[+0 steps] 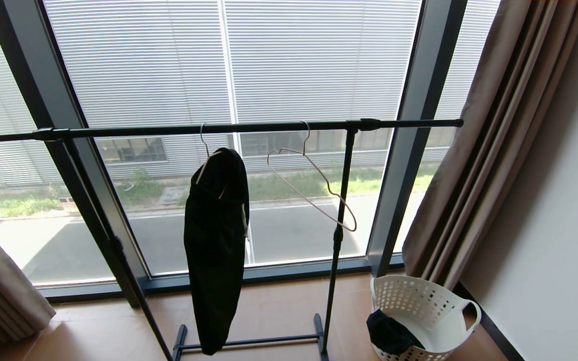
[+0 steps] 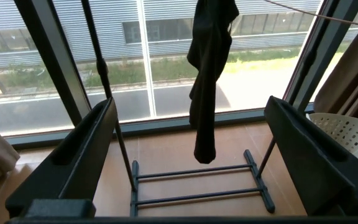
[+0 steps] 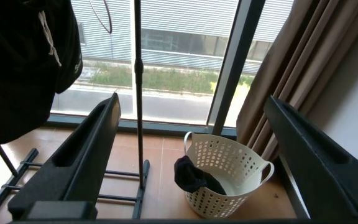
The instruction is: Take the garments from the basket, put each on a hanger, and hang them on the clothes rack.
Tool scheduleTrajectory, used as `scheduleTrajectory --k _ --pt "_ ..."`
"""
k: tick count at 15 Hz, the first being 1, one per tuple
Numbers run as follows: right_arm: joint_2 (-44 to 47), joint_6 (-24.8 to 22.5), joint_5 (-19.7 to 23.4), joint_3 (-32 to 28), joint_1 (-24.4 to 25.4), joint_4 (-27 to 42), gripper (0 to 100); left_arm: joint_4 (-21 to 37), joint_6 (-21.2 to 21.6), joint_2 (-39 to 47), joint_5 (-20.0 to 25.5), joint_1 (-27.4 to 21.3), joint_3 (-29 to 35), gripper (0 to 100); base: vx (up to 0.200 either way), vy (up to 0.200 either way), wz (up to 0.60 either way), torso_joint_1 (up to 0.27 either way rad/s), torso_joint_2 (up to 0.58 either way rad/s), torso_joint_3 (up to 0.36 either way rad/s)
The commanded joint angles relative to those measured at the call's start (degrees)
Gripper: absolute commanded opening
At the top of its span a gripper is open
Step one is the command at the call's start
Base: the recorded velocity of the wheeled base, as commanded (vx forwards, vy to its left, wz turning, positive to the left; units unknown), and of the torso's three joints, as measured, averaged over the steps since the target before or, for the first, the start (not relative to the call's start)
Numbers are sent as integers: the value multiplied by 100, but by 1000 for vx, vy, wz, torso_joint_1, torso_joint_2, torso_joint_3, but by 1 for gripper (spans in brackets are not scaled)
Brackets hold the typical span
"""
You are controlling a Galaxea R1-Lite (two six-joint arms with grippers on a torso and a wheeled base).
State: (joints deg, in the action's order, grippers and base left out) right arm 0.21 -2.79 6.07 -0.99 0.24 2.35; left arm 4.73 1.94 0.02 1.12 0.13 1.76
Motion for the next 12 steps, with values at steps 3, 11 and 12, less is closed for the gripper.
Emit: scheduleTrajectory --k 3,11,12 --pt "-3 -2 -1 2 2 -7 100 2 0 -2 2 4 0 100 0 0 0 0 0 0" --pt "6 -46 17 -7 2 20 100 2 -44 -2 2 -5 9 100 0 0 0 0 0 0" --pt "6 -46 17 -7 2 20 100 -7 -44 -2 2 -5 9 100 0 0 0 0 0 0"
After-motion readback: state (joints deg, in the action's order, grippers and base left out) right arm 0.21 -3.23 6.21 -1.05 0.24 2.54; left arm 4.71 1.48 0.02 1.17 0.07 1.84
